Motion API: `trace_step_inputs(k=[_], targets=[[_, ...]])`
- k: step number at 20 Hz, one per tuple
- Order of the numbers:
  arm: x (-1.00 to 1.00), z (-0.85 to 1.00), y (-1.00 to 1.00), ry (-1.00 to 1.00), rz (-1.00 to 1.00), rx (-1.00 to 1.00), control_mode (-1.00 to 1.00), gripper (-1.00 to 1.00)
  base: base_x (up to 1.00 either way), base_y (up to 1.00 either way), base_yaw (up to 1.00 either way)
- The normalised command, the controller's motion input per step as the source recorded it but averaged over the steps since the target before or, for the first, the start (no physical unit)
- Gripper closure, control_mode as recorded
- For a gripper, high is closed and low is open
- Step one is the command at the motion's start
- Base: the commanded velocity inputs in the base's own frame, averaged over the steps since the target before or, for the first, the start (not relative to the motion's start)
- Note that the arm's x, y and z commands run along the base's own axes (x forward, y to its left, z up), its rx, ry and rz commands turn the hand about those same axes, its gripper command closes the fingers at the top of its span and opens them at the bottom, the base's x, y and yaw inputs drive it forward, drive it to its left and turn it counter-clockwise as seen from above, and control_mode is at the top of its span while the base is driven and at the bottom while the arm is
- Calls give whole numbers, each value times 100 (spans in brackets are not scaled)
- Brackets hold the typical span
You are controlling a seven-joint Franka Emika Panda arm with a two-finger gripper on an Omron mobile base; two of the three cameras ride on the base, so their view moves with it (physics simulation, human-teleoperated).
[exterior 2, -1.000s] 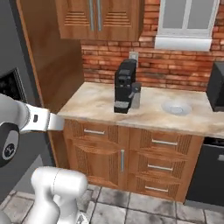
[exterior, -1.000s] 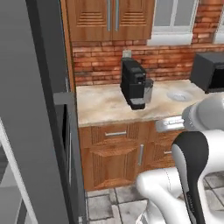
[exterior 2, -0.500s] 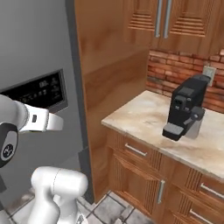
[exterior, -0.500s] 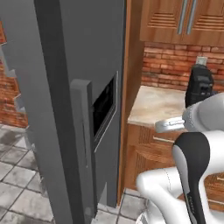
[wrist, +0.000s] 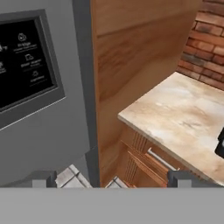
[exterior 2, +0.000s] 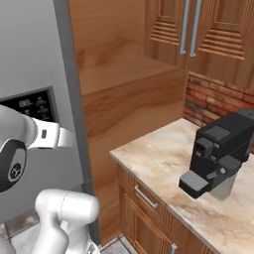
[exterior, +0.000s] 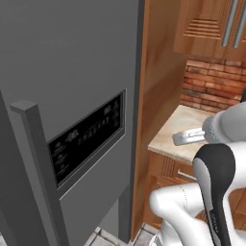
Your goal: Place the steak on the counter behind the older steak on the same shelf of the fridge to maintain FIFO order. Close the fridge door when finished.
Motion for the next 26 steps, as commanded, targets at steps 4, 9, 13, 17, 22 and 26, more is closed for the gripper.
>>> trace_step_inputs(k=[4,9,13,17,22,26], targets=[[0,0,0,0,0,0,100,-100,0,0,1],[-5,-6,13,0,3,0,-100,-100,0,1,1],[-3,-12,76,0,5,0,-100,-100,0,0,0],[0,-1,100,-5,0,0,-100,-100,0,0,0],[3,0,92,-12,0,0,-100,-100,0,0,0],[50,0,59,-5,0,0,-100,-100,0,0,0]])
